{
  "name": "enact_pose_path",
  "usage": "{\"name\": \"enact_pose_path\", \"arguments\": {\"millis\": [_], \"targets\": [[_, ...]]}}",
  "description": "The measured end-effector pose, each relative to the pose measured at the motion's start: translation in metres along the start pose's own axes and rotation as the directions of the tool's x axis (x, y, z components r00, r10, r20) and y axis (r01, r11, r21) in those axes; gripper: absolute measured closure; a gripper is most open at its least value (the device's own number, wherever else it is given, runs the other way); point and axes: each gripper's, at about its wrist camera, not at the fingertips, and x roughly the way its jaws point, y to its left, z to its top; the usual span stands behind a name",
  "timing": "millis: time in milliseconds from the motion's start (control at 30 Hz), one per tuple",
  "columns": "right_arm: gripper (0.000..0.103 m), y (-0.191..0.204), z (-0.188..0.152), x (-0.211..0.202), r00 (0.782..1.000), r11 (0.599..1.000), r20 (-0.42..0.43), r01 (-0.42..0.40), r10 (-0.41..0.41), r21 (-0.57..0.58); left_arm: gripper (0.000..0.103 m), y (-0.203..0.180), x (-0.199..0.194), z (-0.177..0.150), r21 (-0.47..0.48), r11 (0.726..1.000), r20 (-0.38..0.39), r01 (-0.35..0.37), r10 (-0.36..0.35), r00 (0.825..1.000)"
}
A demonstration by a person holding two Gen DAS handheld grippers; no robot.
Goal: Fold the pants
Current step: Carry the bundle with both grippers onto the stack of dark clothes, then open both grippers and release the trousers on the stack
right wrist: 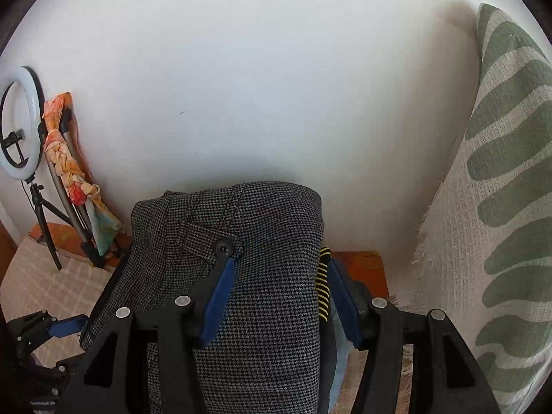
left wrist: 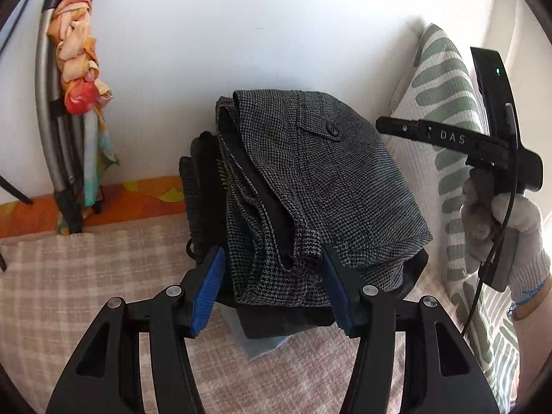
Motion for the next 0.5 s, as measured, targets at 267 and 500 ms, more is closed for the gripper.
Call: {"name": "enact_pose_path", "arguments": {"millis": [267,500], "targets": [[0.045,0.018,-0.033,-0.030,1.000,1.000,-0.006,-0.001,0.001,0.008,0.047,-0.002,-0.043,0.003,0.066,0.994,0.054,-0.085,0.081,0.995],[0.027,0.041,-0.063,-0.078,0.999,0.999,0.030,0.035,-0.035,0.008,0.044,-0.006,-0.084,-0.002,0.091,0.992,0.096,-0.088,0.080,0.992]]}}
